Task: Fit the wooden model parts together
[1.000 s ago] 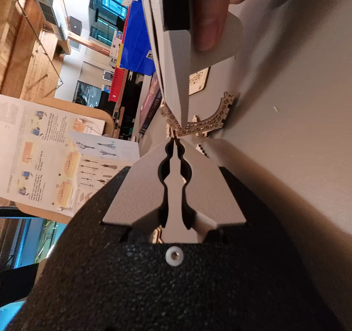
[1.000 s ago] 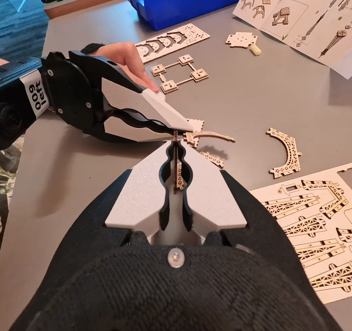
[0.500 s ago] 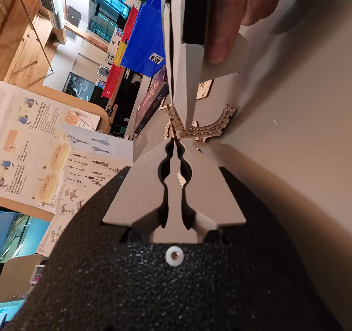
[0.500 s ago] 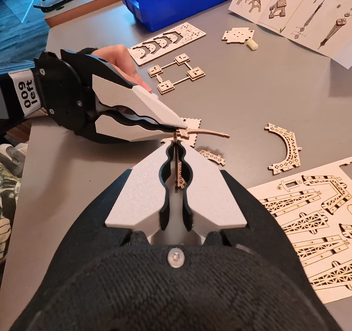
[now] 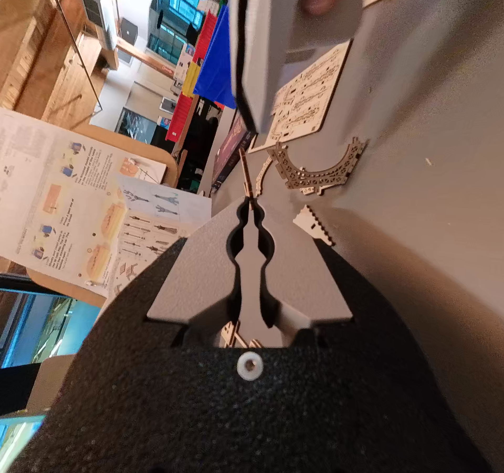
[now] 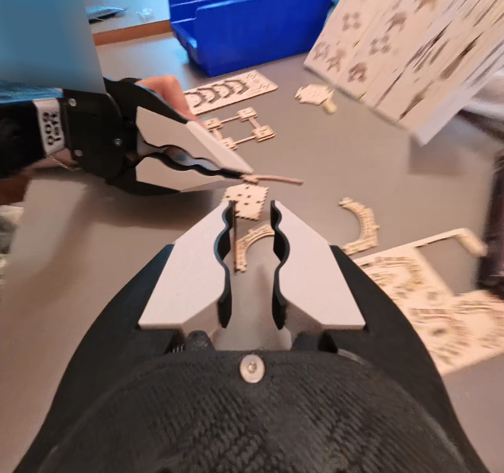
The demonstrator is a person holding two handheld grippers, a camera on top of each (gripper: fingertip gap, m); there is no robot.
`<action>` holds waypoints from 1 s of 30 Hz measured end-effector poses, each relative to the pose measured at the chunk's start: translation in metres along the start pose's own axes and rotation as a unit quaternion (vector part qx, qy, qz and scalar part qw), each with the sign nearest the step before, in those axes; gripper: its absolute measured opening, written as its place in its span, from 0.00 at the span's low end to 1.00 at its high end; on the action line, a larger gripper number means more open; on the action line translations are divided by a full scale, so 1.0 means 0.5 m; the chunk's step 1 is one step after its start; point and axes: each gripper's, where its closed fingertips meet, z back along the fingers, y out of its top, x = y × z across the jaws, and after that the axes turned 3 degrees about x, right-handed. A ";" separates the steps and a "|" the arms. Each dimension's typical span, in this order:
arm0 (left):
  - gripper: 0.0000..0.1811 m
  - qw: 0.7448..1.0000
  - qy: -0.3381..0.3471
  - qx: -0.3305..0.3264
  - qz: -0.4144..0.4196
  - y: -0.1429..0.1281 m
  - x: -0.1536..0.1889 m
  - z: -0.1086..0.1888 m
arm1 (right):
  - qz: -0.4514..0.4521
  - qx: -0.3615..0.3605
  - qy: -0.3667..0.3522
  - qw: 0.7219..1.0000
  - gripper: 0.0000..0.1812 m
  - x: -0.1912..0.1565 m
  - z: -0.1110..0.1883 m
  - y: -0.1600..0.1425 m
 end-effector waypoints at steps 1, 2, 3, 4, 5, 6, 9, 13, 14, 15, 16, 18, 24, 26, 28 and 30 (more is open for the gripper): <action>0.00 1.000 0.002 0.007 -0.003 0.005 -0.002 0.003 | 0.038 0.012 -0.031 0.999 0.12 0.014 0.012 0.018; 0.00 1.000 0.001 0.013 -0.004 0.009 -0.004 0.005 | 0.084 0.023 -0.057 0.995 0.11 0.023 0.021 0.034; 0.00 1.000 -0.006 0.022 -0.002 0.015 -0.002 0.007 | 0.139 0.032 -0.074 0.987 0.10 0.022 0.027 0.048; 0.00 0.999 -0.011 0.030 0.003 0.019 -0.001 0.009 | 0.201 0.035 -0.068 0.977 0.07 0.007 0.028 0.053; 0.00 0.999 -0.012 0.034 0.006 0.022 -0.001 0.010 | 0.259 0.029 -0.063 0.963 0.06 -0.008 0.025 0.051; 0.00 0.999 -0.015 0.037 0.005 0.023 0.000 0.010 | 0.306 0.014 -0.071 0.949 0.06 -0.011 0.021 0.045; 0.00 0.999 -0.015 0.037 -0.002 0.023 0.001 0.012 | 0.385 -0.036 -0.088 0.918 0.09 -0.009 0.005 0.019; 0.00 0.999 -0.014 0.043 -0.009 0.027 0.002 0.014 | 0.420 -0.037 -0.100 0.901 0.02 -0.016 -0.004 0.025; 0.00 0.999 -0.014 0.041 -0.010 0.026 0.001 0.013 | 0.427 -0.037 -0.098 0.898 0.02 -0.020 -0.005 0.026; 0.00 0.999 -0.013 0.042 -0.009 0.026 0.001 0.013 | 0.436 -0.039 -0.099 0.894 0.01 -0.021 -0.004 0.027; 0.00 0.999 -0.013 0.043 -0.007 0.026 0.000 0.014 | 0.445 -0.044 -0.104 0.888 0.01 -0.019 -0.003 0.026; 0.00 0.999 -0.014 0.046 -0.004 0.026 -0.001 0.015 | 0.466 -0.053 -0.116 0.875 0.01 -0.013 -0.002 0.026; 0.18 0.990 -0.119 0.069 0.017 0.018 0.033 0.030 | 0.533 -0.090 -0.144 0.829 0.00 0.007 0.012 0.021; 0.17 0.983 -0.157 0.085 0.043 0.026 0.024 0.042 | 0.553 -0.095 -0.144 0.815 0.00 0.006 0.014 0.020; 0.17 0.967 -0.220 0.100 0.086 0.036 0.013 0.052 | 0.575 -0.111 -0.141 0.798 0.00 0.004 0.014 0.016; 0.17 0.940 -0.296 0.106 0.135 0.045 0.001 0.060 | 0.606 -0.136 -0.134 0.772 0.00 0.001 0.011 0.006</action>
